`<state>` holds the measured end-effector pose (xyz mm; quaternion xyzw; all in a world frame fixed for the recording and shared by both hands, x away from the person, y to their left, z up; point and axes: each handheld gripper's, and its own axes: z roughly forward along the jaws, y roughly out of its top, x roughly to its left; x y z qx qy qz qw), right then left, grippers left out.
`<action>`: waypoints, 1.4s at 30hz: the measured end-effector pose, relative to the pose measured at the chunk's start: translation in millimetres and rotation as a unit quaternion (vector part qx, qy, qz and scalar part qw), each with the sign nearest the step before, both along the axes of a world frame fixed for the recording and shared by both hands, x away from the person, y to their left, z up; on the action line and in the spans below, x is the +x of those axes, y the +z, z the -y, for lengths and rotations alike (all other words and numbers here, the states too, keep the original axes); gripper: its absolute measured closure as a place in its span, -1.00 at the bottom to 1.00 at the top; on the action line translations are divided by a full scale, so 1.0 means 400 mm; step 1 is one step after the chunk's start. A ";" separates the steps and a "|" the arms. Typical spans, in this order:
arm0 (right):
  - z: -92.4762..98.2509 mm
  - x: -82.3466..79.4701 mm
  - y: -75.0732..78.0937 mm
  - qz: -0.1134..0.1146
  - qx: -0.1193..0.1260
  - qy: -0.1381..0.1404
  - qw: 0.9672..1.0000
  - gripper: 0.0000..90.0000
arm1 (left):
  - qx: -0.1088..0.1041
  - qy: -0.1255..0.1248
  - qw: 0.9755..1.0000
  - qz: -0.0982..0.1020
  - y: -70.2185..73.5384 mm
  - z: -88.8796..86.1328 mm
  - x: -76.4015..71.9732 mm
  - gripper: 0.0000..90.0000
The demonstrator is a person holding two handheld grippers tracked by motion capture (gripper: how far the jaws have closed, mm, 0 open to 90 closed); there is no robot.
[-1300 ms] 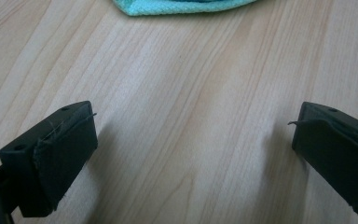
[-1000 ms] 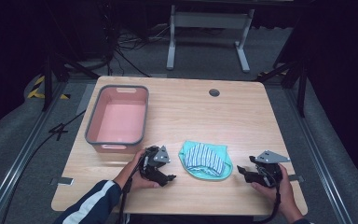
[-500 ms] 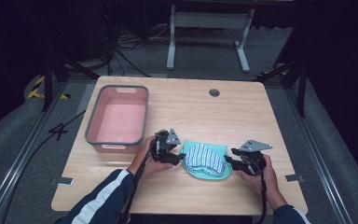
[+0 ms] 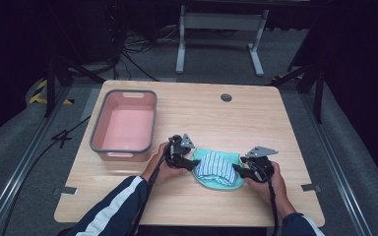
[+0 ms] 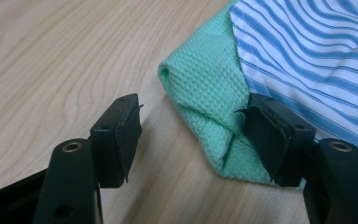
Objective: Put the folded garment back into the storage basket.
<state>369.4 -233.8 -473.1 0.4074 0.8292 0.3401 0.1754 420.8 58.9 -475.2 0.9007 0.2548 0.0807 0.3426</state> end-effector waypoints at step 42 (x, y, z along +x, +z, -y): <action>-0.013 -0.026 0.040 0.013 0.035 0.042 0.998 0.85 | 0.011 -0.036 0.999 0.025 0.041 0.031 -0.066 0.86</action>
